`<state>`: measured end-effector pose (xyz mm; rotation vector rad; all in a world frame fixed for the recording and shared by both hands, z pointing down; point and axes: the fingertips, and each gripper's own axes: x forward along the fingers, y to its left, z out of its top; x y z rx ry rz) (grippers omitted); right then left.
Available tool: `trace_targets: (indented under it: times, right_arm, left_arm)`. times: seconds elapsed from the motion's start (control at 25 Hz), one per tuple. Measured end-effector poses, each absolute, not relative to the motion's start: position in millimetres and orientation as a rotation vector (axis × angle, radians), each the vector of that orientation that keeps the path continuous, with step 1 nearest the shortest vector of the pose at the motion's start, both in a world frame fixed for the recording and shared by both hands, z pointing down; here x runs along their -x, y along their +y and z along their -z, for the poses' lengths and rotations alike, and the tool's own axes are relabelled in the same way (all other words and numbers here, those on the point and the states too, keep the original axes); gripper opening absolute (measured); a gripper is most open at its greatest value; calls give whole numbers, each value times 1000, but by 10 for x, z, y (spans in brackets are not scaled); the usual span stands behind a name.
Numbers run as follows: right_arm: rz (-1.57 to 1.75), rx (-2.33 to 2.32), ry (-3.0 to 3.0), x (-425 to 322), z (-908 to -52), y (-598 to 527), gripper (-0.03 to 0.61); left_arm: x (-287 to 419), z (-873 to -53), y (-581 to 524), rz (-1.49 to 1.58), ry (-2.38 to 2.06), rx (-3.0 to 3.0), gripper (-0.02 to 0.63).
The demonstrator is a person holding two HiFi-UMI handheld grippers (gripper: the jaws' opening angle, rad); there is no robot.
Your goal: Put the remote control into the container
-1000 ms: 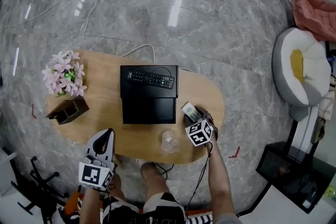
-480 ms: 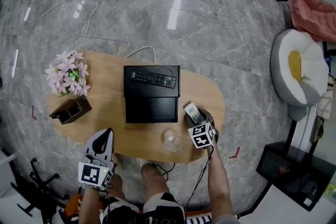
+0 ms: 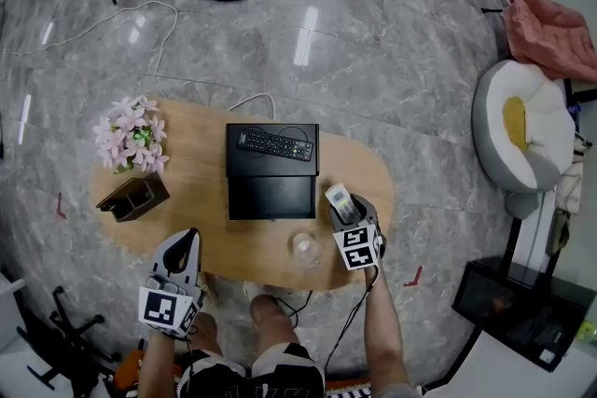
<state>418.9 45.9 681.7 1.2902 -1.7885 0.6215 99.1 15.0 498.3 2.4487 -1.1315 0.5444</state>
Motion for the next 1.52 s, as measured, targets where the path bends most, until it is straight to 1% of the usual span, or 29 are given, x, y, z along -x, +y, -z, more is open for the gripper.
trace_targets:
  times: [0.28,0.6,1.16,1.52]
  right_arm:
    - [-583,-1380,-1856,-3959,-6365,311,233]
    - [-526,-1468,-1968,-3500,-5772,95,233]
    - [-439,-1471,-2141,-2428,-5033,-160,233]
    - [-436,-1455,-2246,-1608,-4658,-178,233]
  left_arm:
    - [-800,-4692,131,-501,-1177,-2470,8]
    - [-472,-4540,207,-480,-1235,-2458,8]
    - [244,-4320,337,-439,-1349,-2417,8]
    - [878,-4185,426,-419,-1405,-2383,7]
